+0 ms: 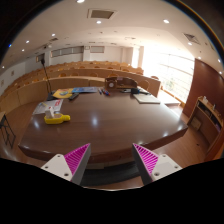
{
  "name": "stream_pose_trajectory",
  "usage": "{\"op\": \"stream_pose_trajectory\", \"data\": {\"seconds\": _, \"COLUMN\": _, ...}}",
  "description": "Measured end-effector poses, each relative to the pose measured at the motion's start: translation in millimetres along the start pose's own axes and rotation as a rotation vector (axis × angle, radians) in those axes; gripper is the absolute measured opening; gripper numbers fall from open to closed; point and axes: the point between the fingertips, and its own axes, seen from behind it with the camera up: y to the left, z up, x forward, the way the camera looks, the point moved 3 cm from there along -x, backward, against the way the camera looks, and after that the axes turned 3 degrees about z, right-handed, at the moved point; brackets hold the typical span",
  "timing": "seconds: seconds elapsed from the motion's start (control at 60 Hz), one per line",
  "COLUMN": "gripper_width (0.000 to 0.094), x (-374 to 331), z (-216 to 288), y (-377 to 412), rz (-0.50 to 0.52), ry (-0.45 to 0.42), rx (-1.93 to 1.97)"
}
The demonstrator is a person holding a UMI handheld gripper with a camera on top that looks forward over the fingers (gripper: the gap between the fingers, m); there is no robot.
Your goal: Unplug charger
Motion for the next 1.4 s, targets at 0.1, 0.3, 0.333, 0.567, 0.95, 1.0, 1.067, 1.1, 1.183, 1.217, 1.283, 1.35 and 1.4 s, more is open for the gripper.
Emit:
{"op": "stream_pose_trajectory", "data": {"seconds": 0.1, "gripper_width": 0.0846, "x": 18, "z": -18, "y": 56, "rz": 0.088, "ry": 0.027, "rx": -0.023}}
{"op": "stream_pose_trajectory", "data": {"seconds": 0.3, "gripper_width": 0.0852, "x": 72, "z": -4, "y": 180, "rz": 0.235, "ry": -0.017, "rx": -0.064}}
{"op": "stream_pose_trajectory", "data": {"seconds": 0.333, "gripper_width": 0.0855, "x": 84, "z": 5, "y": 201, "rz": 0.249, "ry": -0.036, "rx": -0.068}}
{"op": "stream_pose_trajectory", "data": {"seconds": 0.567, "gripper_width": 0.0856, "x": 183, "z": 62, "y": 321, "rz": 0.289, "ry": -0.097, "rx": -0.064}}
{"op": "stream_pose_trajectory", "data": {"seconds": 0.95, "gripper_width": 0.0395, "x": 291, "z": 90, "y": 360, "rz": 0.184, "ry": -0.123, "rx": -0.051}}
{"op": "stream_pose_trajectory", "data": {"seconds": 1.0, "gripper_width": 0.0382, "x": 292, "z": 90, "y": 362, "rz": 0.193, "ry": -0.124, "rx": -0.027}}
{"op": "stream_pose_trajectory", "data": {"seconds": 1.067, "gripper_width": 0.0331, "x": 291, "z": 89, "y": 361, "rz": 0.192, "ry": -0.120, "rx": -0.043}}
{"op": "stream_pose_trajectory", "data": {"seconds": 1.1, "gripper_width": 0.0300, "x": 291, "z": 89, "y": 361, "rz": 0.191, "ry": -0.110, "rx": -0.055}}
{"op": "stream_pose_trajectory", "data": {"seconds": 1.183, "gripper_width": 0.0254, "x": 291, "z": 91, "y": 361, "rz": 0.203, "ry": -0.095, "rx": -0.041}}
{"op": "stream_pose_trajectory", "data": {"seconds": 1.217, "gripper_width": 0.0248, "x": 292, "z": 93, "y": 362, "rz": 0.209, "ry": -0.095, "rx": -0.043}}
{"op": "stream_pose_trajectory", "data": {"seconds": 1.283, "gripper_width": 0.0246, "x": 283, "z": 104, "y": 364, "rz": 0.225, "ry": -0.142, "rx": -0.081}}
{"op": "stream_pose_trajectory", "data": {"seconds": 1.35, "gripper_width": 0.0240, "x": 226, "z": 196, "y": 356, "rz": 0.161, "ry": -0.455, "rx": -0.215}}
{"op": "stream_pose_trajectory", "data": {"seconds": 1.4, "gripper_width": 0.0239, "x": 180, "z": 271, "y": 357, "rz": 0.177, "ry": -0.584, "rx": -0.206}}
